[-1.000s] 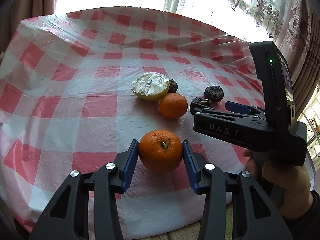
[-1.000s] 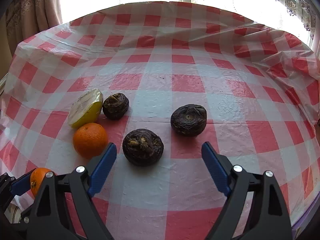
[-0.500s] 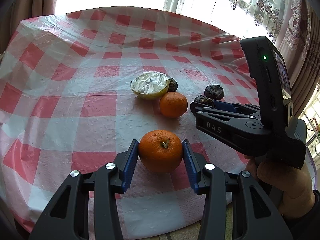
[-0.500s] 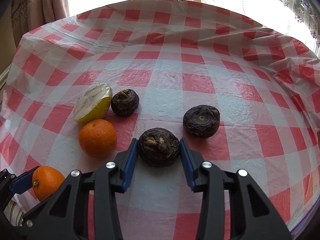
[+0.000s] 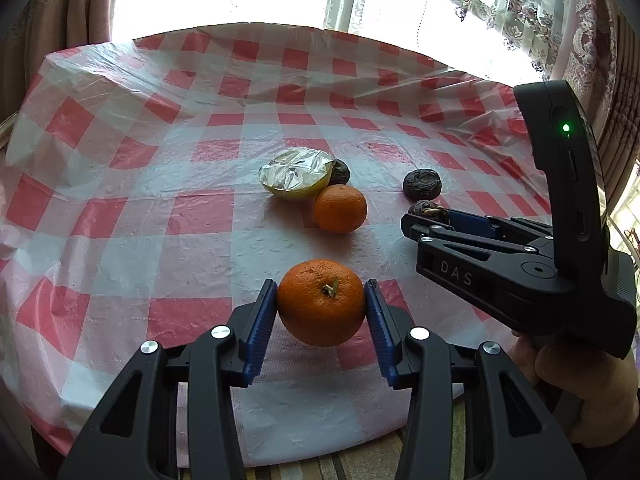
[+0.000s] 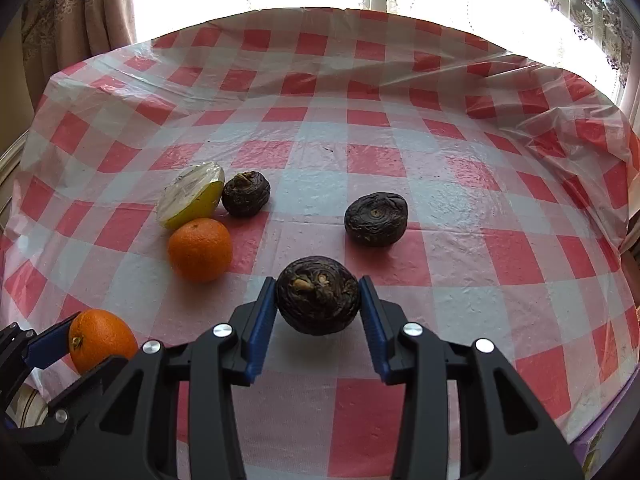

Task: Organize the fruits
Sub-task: 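Carry the orange and dried fruit over the white box with both tools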

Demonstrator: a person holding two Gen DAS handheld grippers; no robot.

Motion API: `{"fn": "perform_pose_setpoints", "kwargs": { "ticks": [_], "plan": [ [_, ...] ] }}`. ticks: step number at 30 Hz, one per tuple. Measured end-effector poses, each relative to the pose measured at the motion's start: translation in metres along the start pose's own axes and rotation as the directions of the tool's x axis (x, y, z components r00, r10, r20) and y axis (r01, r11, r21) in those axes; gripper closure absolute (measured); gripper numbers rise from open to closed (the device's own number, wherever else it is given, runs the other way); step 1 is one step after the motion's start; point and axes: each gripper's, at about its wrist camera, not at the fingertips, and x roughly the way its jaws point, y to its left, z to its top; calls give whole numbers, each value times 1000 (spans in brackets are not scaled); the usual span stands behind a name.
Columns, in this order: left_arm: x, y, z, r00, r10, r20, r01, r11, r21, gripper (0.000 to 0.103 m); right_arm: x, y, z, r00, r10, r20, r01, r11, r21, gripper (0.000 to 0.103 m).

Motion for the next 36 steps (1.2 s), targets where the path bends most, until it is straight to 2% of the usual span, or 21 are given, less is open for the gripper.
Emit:
{"fn": "perform_pose_setpoints", "kwargs": {
  "ticks": [26,36],
  "plan": [
    [-7,-24,0,997,76,19,-78,992,95,60,-56,-26,-39,999,31,8,-31,997,77,61],
    [-17,-43,7,998,51,28,-54,987,148,60,-77,-52,-54,1000,16,2,-17,993,117,61]
  ]
}}
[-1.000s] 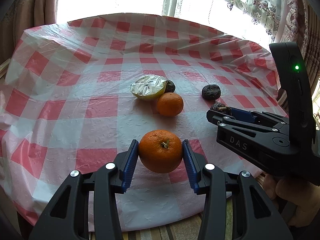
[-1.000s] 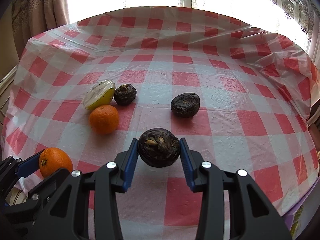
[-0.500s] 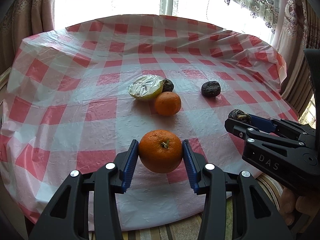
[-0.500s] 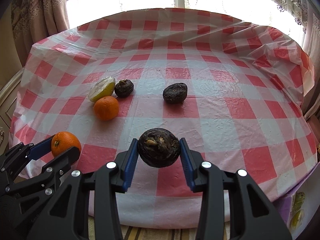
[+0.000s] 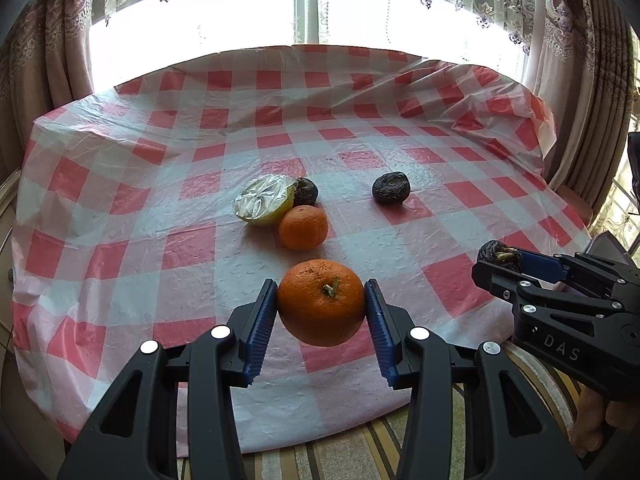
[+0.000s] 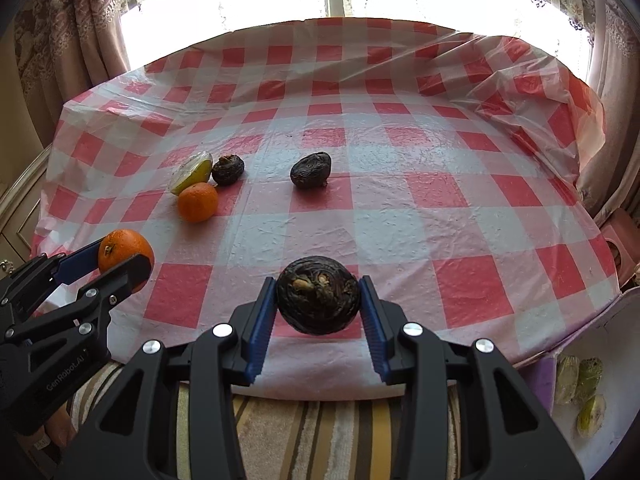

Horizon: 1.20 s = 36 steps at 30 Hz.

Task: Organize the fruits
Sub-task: 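Carry the orange and dried fruit over the white box with both tools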

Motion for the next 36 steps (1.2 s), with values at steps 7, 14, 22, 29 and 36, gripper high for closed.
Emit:
{"fn": "perform_pose_setpoints", "kwargs": {
  "ticks": [7,14,22,29,36],
  "plan": [
    [-1,-23,5,999,-33,-4,33,998,54,60,-15,-34,-13,1000,-30,-5,30,998,46,61],
    [-2,-60,12,997,-72,-5,72,987,141,60,-32,-69,-25,998,-67,-1,67,994,92,61],
    [1,-115,18,990,-139,-17,139,957,253,60,-57,-114,-38,992,-128,-3,126,981,150,61],
    [1,-166,20,978,-206,-34,206,917,343,60,-75,-162,-55,977,-211,-34,213,958,194,61],
    [-1,-222,18,959,-279,-54,274,857,435,60,-83,-214,-75,944,-311,-112,329,919,216,61]
  ]
}}
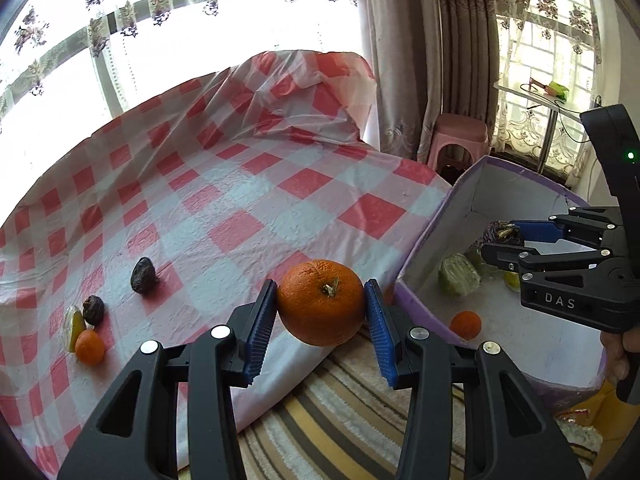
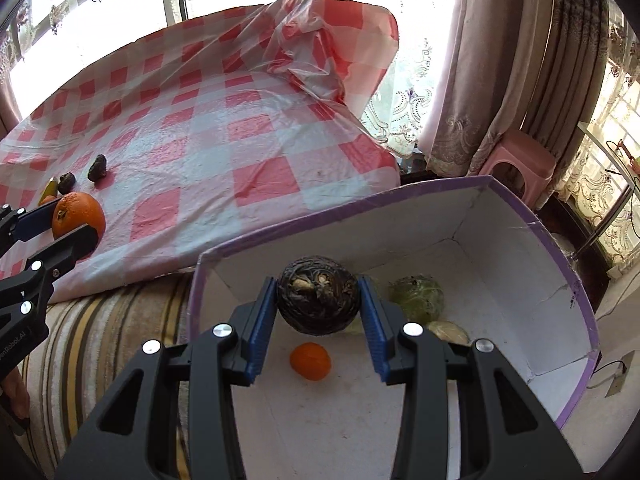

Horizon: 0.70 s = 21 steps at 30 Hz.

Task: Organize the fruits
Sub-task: 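Carry the orange and dried fruit over the white box with both tools, then open both tools to drop the orange and dried fruit into the box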

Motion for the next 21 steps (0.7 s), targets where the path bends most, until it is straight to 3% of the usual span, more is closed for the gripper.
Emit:
{"fn": "perform_pose_setpoints", "kwargs": {
  "ticks": [6,12,21],
  "plan": [
    [19,-44,11,998,-65,-20,67,993,101,60,16,-28,-8,996,-70,-57,70,998,-3,61],
    [47,-79,16,987,-131,-96,146,974,175,60,32,-35,-15,984,-118,-130,112,992,-56,61],
    [97,-106,21,962,-126,-242,185,954,238,60,58,-40,-28,961,-132,-244,116,990,-79,61]
  ]
}}
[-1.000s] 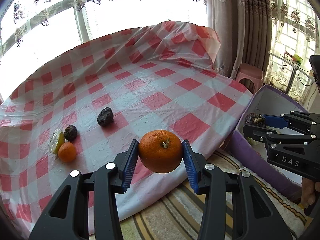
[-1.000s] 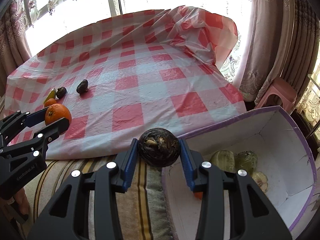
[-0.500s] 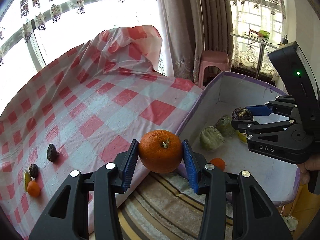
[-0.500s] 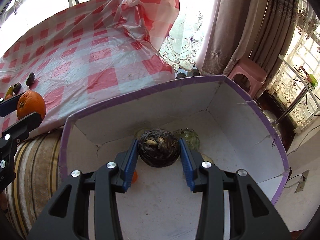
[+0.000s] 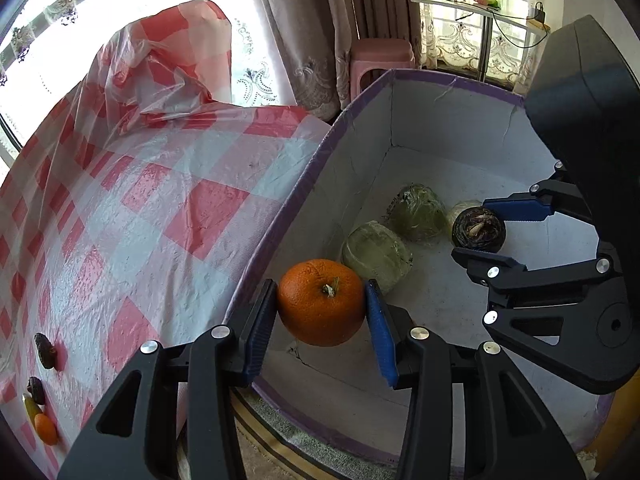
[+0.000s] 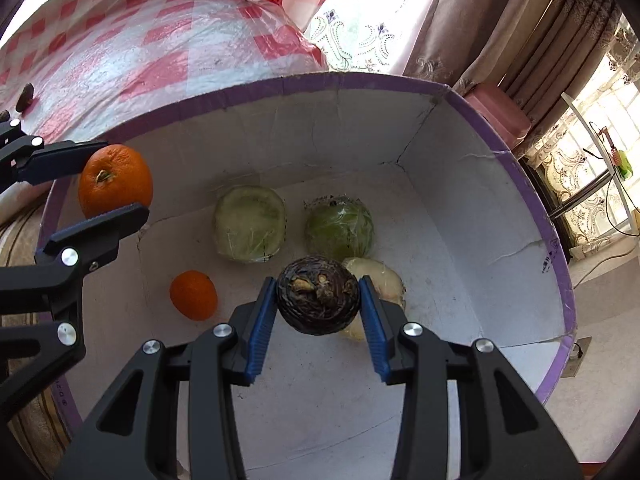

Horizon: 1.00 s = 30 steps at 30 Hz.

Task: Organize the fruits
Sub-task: 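Open both tools to drop the orange and dried fruit into the box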

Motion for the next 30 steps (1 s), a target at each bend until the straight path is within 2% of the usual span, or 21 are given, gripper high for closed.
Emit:
{"fn": "perform_pose_setpoints", "kwargs": {
  "ticks": [2,8,13,18,23,25,30],
  "plan": [
    [8,-3,2,1000,5,-19,-5,1000,15,60,3,1,0,1000,-15,4,15,1000,-8,61],
    [34,-1,5,993,-6,-115,8,1000,16,60,26,0,1,995,-63,-72,62,998,-22,61],
    [43,-2,8,988,38,-150,-34,999,24,59,39,-3,0,989,-52,-138,51,999,-16,61],
    [49,-19,3,981,131,-146,-117,988,104,59,53,-14,-1,978,-49,-202,56,998,29,58],
    [51,-21,3,978,151,-143,-136,985,109,59,59,-14,-1,973,-40,-228,48,998,33,58],
    [52,-24,2,976,167,-139,-151,981,124,59,62,-16,-1,969,-38,-244,50,998,43,51],
    [54,-26,1,974,186,-133,-167,976,138,58,76,-23,-2,966,-34,-256,48,998,51,46]
  ]
}}
